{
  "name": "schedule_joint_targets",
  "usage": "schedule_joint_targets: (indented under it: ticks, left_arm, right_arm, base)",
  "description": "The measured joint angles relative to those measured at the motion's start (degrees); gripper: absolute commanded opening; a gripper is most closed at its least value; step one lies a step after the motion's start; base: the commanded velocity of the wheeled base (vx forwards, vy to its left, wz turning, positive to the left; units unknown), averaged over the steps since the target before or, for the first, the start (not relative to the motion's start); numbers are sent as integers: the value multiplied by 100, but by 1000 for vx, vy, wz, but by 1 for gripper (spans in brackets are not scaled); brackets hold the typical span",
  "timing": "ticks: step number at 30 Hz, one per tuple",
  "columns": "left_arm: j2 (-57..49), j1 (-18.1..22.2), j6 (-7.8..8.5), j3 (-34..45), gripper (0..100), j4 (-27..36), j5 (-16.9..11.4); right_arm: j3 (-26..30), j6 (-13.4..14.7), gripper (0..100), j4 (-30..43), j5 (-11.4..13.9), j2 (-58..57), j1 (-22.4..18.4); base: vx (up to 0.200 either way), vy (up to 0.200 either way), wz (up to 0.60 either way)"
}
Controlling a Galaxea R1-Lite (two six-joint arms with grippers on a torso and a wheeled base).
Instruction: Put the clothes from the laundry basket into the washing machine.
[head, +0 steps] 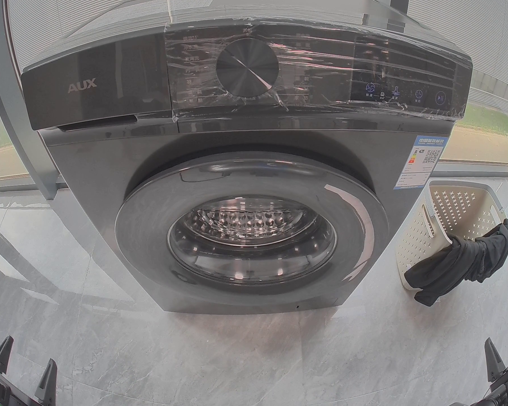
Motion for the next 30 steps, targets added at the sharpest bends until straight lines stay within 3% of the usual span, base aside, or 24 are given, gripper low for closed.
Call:
schedule_joint_targets:
  ticks: [7, 10, 13, 15, 20, 25, 30]
  left_arm:
    - [0, 0, -2, 0, 100, 0, 0]
    - [0, 0, 0, 0, 100, 0, 0]
    - [0, 0, 5, 0, 100, 0, 0]
    - [0, 0, 7, 0, 100, 0, 0]
    - [0, 0, 7, 0, 100, 0, 0]
    - [0, -2, 7, 0, 100, 0, 0]
    - [0, -2, 10, 0, 100, 0, -1]
  right_arm:
    - [0, 22, 100, -128, 38, 0, 0]
    - [-113, 35, 100, -288, 166, 0, 5]
    - [-521, 38, 100, -318, 585, 7, 13]
    - [-808, -7, 100, -194, 1157, 88, 0]
    - [-1034, -157, 100, -51, 2071, 669, -40]
    - [-1053, -267, 100, -455, 2488, 1775, 5]
    - [-1056, -344, 100, -1176, 2633, 3135, 306]
  base:
    - [0, 0, 0]
    - [0, 0, 0]
    - [0, 0, 0]
    - [0, 0, 0]
    - [0, 0, 0]
    - [0, 0, 0]
    - [0, 0, 0]
